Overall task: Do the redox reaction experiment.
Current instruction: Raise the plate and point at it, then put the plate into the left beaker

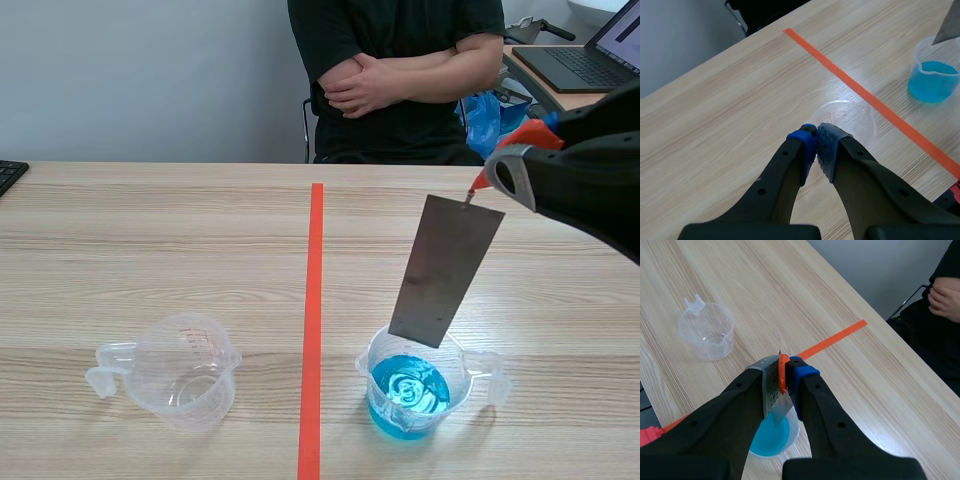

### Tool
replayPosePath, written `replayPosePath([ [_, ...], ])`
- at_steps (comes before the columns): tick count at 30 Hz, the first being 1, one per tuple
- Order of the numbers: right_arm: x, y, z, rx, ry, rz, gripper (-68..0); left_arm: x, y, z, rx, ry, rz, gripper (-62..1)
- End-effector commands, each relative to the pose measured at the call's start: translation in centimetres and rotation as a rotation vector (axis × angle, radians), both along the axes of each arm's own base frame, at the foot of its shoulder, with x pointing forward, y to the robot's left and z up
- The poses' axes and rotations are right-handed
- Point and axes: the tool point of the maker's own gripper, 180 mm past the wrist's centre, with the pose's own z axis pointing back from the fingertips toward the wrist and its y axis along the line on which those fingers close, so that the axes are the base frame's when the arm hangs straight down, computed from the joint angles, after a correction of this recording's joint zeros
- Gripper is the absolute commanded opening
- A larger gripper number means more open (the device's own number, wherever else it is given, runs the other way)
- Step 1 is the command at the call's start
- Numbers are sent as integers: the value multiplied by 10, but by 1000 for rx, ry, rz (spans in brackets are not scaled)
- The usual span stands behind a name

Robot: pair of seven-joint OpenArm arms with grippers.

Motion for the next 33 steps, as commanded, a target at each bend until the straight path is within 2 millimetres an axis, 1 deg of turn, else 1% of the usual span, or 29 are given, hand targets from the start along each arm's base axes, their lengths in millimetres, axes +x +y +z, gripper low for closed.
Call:
replayPosePath([
  [1,-1,2,6,18,-17,16,-660,4,-2,11,-43,-42,6,-564],
  [7,-1,3,7,22,-20,18,-660,5,0,13,-44,-48,11,-564],
  [11,1,3,11,22,-39,18,-660,5,1,14,-48,-52,16,-564],
  [18,7,7,22,35,-90,32,-660,6,14,22,-43,-73,65,-564],
  [24,10,20,36,62,-145,80,-660,6,22,21,-8,-64,81,-564],
  [33,7,50,49,104,-198,189,-660,5,28,25,-27,-80,120,-564],
])
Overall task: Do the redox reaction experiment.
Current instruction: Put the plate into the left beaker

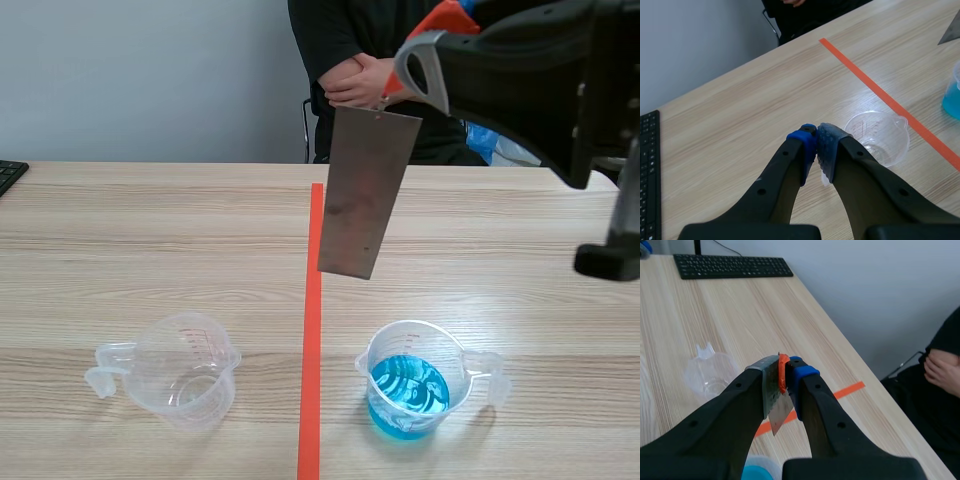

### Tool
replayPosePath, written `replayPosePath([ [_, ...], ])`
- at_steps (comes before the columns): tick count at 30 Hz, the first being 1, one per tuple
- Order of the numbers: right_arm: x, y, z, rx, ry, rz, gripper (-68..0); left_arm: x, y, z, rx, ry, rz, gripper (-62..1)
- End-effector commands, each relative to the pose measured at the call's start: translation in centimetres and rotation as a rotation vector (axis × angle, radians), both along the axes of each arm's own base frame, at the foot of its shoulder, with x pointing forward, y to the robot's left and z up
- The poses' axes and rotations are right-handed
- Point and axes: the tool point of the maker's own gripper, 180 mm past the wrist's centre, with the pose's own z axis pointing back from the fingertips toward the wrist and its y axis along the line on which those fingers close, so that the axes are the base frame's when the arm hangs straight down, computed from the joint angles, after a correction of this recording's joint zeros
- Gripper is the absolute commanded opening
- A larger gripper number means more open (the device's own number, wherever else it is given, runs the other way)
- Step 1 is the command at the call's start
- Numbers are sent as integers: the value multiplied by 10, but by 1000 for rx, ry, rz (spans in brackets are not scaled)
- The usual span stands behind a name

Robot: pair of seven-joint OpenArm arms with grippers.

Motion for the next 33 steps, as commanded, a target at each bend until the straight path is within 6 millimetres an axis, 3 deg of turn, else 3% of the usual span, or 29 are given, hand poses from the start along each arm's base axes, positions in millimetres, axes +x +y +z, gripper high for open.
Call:
replayPosePath([
  [1,-2,6,7,11,-33,29,-660,0,2,7,-23,-25,22,-564],
  [16,-19,63,28,131,-99,194,-660,-1,10,9,-6,-31,51,-564],
  [33,-12,112,-12,139,-9,269,-658,-1,11,10,-9,-36,58,-564],
])
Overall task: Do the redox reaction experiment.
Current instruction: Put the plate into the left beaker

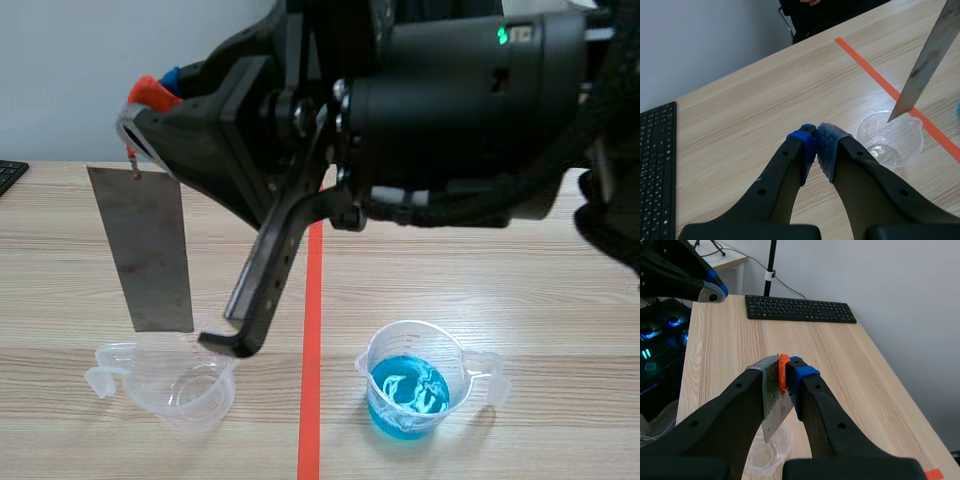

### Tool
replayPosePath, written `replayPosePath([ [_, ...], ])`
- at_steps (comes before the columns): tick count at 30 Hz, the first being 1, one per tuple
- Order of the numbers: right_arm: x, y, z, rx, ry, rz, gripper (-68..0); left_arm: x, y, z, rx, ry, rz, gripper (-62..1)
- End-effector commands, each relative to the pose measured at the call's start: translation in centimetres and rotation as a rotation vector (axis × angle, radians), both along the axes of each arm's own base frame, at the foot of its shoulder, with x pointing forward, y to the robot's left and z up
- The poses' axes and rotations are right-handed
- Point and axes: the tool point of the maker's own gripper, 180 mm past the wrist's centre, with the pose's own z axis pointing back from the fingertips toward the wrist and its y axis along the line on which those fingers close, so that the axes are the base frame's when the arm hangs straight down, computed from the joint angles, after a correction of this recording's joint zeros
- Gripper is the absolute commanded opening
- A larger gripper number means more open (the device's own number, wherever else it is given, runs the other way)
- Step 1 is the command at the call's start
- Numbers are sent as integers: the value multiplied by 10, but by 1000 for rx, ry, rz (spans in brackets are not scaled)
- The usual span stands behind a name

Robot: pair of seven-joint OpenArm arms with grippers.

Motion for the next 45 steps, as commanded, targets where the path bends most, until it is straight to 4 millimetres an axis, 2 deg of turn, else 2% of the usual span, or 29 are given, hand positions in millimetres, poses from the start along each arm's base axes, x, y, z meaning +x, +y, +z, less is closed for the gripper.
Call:
replayPosePath([
  [1,0,3,8,32,-16,7,-658,1,0,6,-17,-26,12,-564],
  [17,9,29,-26,-16,13,-15,-658,1,1,6,-16,-26,14,-564],
  [23,12,28,-28,-31,0,-30,-658,1,1,6,-16,-26,14,-564],
  [32,18,25,-42,-58,24,-53,-658,1,1,6,-16,-26,14,-564],
  [45,36,20,-88,-111,88,-87,-658,1,1,6,-16,-26,14,-564],
])
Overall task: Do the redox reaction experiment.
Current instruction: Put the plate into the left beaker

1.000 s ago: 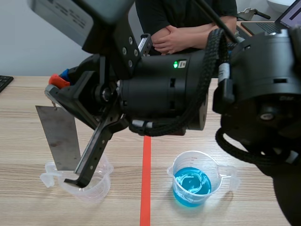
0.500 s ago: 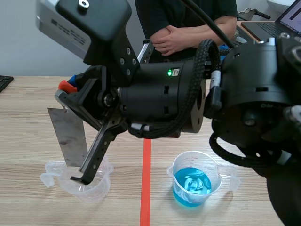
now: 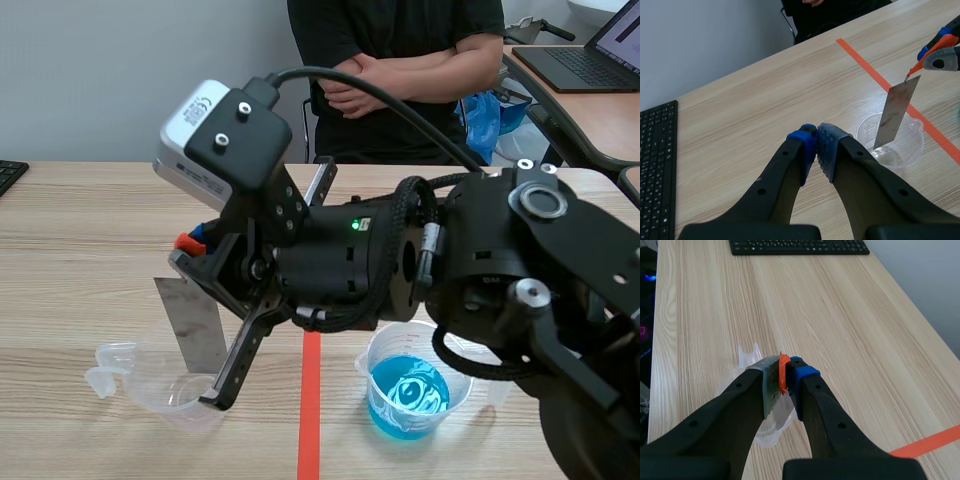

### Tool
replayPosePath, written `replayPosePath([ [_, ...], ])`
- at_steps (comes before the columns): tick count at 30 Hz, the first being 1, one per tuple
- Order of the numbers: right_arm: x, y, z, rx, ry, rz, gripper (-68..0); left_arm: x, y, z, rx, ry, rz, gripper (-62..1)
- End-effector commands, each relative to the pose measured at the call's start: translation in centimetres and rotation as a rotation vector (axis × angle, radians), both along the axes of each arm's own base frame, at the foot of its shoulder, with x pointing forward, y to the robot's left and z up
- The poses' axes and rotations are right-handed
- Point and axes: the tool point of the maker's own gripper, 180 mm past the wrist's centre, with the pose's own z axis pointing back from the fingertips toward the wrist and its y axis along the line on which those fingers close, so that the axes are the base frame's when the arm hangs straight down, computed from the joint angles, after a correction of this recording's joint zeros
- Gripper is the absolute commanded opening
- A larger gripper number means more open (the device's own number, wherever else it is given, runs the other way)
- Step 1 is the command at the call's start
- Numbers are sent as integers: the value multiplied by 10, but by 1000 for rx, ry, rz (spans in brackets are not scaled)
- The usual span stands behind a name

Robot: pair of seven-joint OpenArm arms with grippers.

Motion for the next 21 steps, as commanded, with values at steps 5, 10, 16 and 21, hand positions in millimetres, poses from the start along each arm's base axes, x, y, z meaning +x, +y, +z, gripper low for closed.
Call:
replayPosePath([
  [5,9,3,5,25,-27,4,-658,1,0,6,-9,-24,2,-564],
  [10,7,7,-1,14,-31,7,-657,1,0,6,-9,-24,2,-564],
  [16,-1,12,-4,9,-24,33,-621,1,0,6,-9,-24,2,-564],
  [21,-1,12,-5,3,-28,35,-550,1,0,6,-9,-24,2,-564],
])
